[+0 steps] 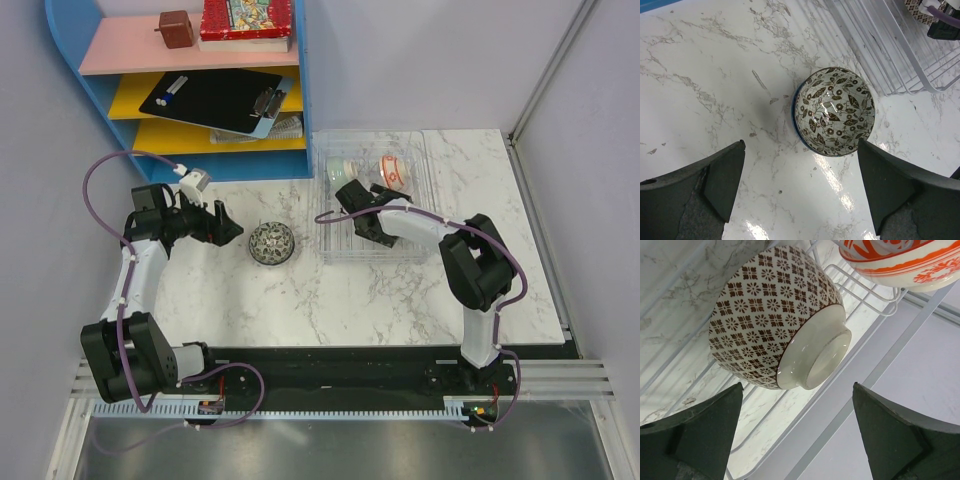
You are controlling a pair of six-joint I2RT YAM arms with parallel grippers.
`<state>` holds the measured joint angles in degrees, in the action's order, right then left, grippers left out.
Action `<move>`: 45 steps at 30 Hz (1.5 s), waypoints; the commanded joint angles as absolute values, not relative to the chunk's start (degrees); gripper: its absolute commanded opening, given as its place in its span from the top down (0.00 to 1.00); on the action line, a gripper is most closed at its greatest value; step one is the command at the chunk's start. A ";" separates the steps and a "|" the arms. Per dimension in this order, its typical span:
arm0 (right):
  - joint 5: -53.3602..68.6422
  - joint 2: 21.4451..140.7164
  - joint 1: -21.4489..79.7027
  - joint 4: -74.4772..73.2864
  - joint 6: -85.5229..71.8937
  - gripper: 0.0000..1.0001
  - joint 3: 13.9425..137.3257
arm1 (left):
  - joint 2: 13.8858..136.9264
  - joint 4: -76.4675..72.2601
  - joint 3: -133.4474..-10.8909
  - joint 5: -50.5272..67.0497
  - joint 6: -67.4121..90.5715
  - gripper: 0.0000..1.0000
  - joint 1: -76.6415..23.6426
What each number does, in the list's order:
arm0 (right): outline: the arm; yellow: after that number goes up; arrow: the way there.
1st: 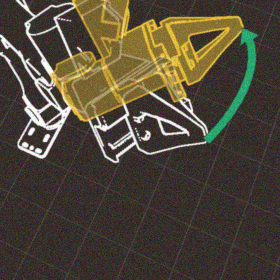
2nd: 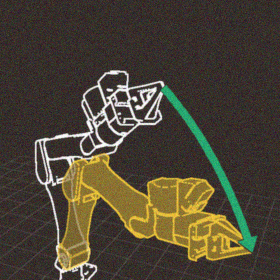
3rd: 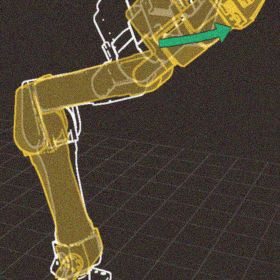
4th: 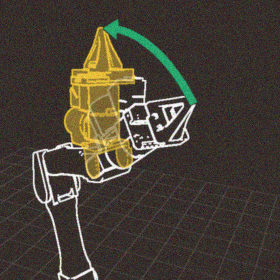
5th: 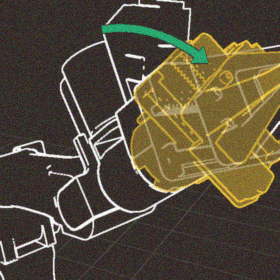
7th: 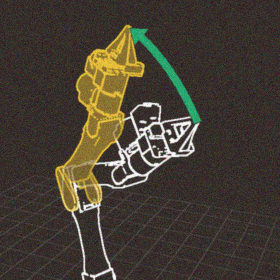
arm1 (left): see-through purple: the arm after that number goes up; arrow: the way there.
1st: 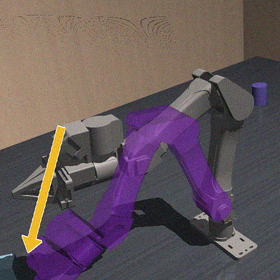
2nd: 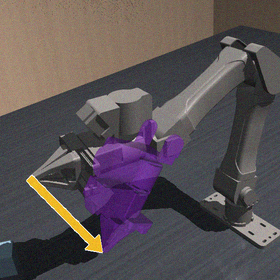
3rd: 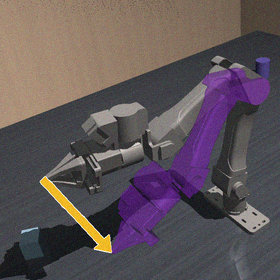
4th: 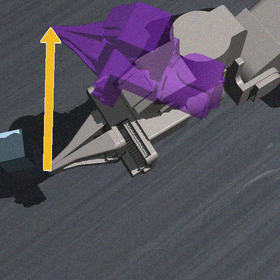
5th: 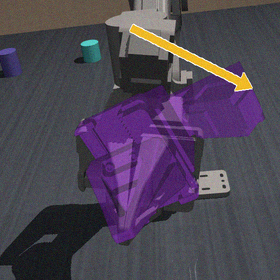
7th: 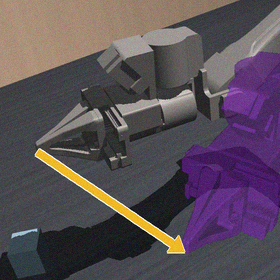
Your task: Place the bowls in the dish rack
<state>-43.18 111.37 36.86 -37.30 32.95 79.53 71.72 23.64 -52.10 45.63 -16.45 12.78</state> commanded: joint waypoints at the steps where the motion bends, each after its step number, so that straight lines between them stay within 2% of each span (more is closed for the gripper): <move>1: -41.40 108.89 36.83 -36.48 31.11 0.03 83.67 | 70.84 22.24 -52.03 46.93 -17.84 0.00 13.10; 14: -49.65 113.73 36.56 -25.58 31.46 0.03 82.36 | 70.40 22.41 -52.12 44.56 -19.07 0.00 13.10; 24: -48.61 112.42 35.24 -22.94 31.29 0.02 81.39 | 70.23 23.38 -51.59 44.65 -20.74 0.00 13.01; 35: -17.09 92.04 35.77 -37.94 21.63 0.02 86.74 | 71.54 23.91 -51.24 41.23 -23.38 0.01 11.52; 41: -5.90 77.54 35.68 -40.52 22.41 0.02 81.84 | 75.49 22.15 -52.03 31.92 -24.34 0.01 0.82; 45: -1.78 68.23 34.81 -39.29 24.08 0.02 77.18 | 80.06 18.81 -53.17 26.37 -25.48 0.07 -3.69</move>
<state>-10.41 74.08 35.68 -37.54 23.40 81.52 76.47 22.94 -51.35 33.01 -22.00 -0.38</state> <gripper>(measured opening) 0.975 0.970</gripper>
